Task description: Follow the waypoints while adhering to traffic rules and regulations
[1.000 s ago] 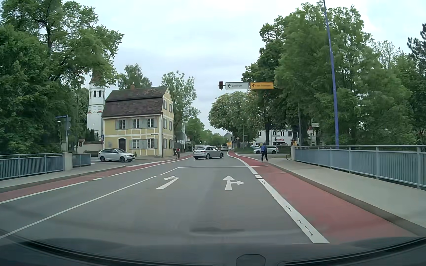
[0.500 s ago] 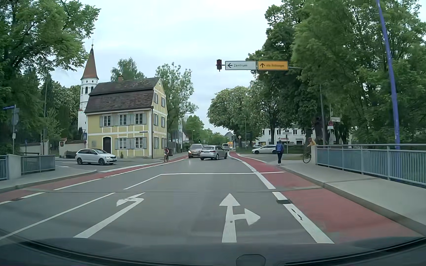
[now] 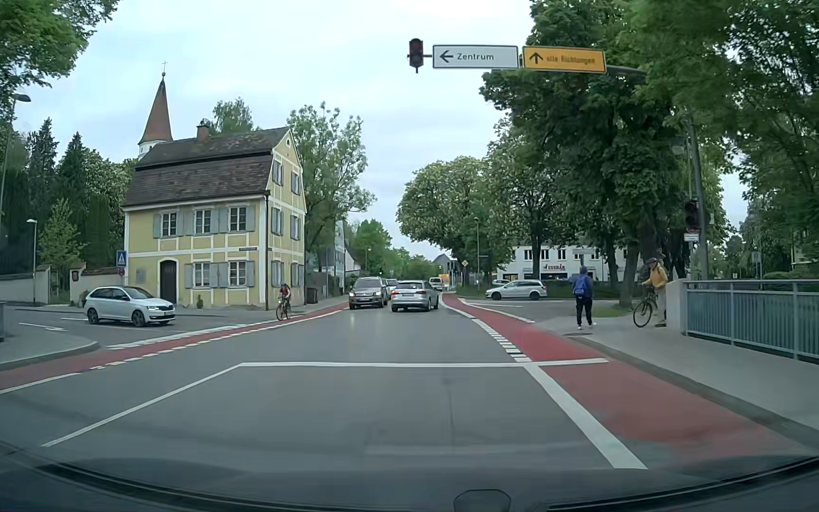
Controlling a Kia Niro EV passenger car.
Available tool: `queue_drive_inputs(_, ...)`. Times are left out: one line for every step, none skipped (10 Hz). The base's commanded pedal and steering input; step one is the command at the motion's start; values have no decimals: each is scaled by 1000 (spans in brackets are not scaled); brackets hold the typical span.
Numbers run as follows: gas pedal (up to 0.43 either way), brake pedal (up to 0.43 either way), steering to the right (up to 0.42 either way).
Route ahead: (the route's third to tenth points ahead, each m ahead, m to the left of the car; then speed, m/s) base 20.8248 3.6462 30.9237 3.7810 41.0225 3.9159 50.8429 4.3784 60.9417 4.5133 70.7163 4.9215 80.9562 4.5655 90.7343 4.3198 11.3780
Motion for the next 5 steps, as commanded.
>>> queue_drive_inputs(0,0,-6)
queue_drive_inputs(0,0,-6)
queue_drive_inputs(8,0,-6)
queue_drive_inputs(20,0,-8)
queue_drive_inputs(20,0,-9)
